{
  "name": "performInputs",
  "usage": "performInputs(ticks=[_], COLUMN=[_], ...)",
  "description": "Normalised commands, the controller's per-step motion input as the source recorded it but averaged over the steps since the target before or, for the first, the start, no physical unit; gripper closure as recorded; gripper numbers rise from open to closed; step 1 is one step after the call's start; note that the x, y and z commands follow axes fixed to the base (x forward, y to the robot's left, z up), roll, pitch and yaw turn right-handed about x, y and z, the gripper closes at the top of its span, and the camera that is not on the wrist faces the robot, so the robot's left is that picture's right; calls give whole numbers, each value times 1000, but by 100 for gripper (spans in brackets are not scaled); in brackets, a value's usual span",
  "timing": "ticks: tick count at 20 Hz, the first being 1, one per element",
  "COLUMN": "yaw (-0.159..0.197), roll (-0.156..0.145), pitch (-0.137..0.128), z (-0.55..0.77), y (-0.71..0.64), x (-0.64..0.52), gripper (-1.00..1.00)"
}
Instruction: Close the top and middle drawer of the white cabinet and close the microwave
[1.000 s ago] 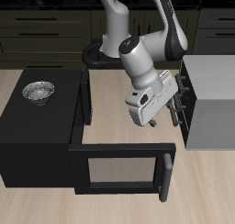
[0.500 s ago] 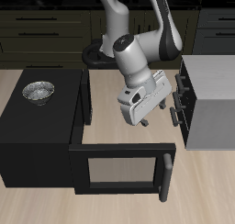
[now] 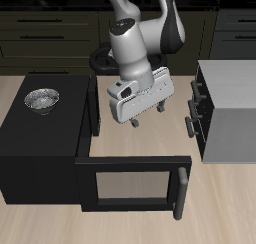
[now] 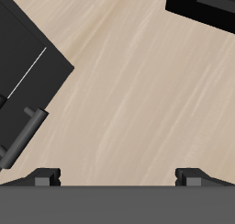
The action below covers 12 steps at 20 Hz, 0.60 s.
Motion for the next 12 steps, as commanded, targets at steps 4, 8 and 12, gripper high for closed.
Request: performInputs(ticks=[4, 8, 12], yaw=[-173, -117, -120], roll=[-73, -27, -38], pitch=[68, 3, 4], z=[248, 276, 307], y=[-315, -156, -127], x=[161, 81, 61], gripper=[-100, -100, -100])
